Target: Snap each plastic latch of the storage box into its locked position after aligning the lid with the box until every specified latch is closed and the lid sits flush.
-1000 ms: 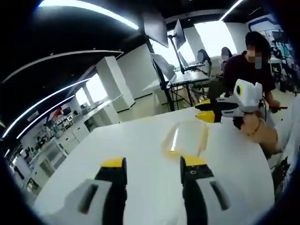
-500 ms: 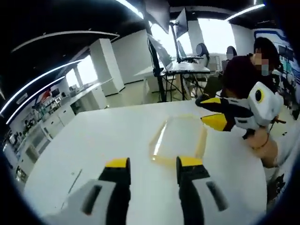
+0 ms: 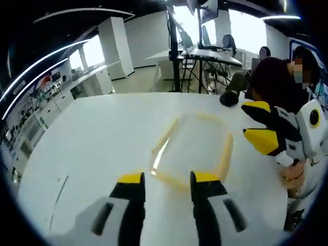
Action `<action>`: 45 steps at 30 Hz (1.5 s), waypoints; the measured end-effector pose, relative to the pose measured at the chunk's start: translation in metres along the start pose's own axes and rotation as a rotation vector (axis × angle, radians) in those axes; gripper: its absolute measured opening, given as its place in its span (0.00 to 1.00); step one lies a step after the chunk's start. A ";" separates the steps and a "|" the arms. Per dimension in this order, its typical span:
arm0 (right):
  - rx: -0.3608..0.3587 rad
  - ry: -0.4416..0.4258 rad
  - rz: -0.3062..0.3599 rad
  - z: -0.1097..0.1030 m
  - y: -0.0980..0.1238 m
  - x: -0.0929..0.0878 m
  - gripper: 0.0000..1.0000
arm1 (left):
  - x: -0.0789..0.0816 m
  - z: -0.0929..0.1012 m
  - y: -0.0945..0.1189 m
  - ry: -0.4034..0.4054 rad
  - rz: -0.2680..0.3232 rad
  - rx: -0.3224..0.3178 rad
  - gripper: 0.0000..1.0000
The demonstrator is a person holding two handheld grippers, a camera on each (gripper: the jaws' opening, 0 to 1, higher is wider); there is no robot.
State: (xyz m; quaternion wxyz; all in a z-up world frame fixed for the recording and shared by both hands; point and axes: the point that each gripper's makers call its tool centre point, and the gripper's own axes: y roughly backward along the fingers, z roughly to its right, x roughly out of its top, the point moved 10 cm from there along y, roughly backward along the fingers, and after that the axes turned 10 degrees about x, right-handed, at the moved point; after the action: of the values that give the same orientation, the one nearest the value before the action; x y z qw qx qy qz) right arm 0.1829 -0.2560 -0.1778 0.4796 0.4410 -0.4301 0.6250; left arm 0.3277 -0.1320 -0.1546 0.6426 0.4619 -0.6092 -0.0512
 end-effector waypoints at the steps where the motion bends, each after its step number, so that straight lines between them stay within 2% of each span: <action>1: -0.002 0.002 -0.001 0.000 0.000 0.000 0.20 | -0.001 0.002 -0.004 0.018 -0.031 -0.013 0.31; 5: -0.007 0.010 -0.005 0.000 0.001 0.000 0.20 | -0.004 0.002 -0.015 0.094 -0.130 -0.030 0.29; 7: -0.007 0.010 -0.005 0.000 0.001 0.001 0.20 | -0.003 -0.001 -0.018 0.119 -0.138 -0.027 0.27; 13: -0.004 0.021 -0.008 -0.001 0.001 0.001 0.20 | -0.004 -0.005 -0.026 0.223 -0.232 -0.035 0.22; 17: -0.008 0.018 -0.007 0.000 0.002 0.001 0.20 | -0.008 -0.003 -0.030 0.252 -0.293 -0.030 0.21; 23: -0.011 0.022 -0.007 0.001 0.001 0.000 0.20 | -0.007 0.001 -0.037 0.281 -0.349 -0.048 0.17; 27: -0.012 0.024 -0.008 0.002 0.000 0.000 0.20 | -0.006 0.001 -0.039 0.302 -0.366 -0.052 0.14; 29: -0.012 0.024 -0.007 0.002 -0.001 -0.001 0.20 | 0.000 -0.004 -0.045 0.311 -0.378 -0.054 0.13; 40: -0.010 0.030 -0.005 0.002 -0.002 -0.001 0.20 | -0.009 -0.011 -0.042 0.386 -0.415 -0.046 0.08; 45: -0.009 0.032 -0.001 0.003 -0.002 0.000 0.20 | -0.010 -0.014 -0.041 0.417 -0.397 -0.050 0.06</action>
State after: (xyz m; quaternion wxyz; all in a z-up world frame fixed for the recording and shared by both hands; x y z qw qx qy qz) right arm 0.1855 -0.2583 -0.1774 0.4889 0.4288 -0.4249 0.6297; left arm 0.3569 -0.1417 -0.1867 0.7426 0.5565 -0.3603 -0.0949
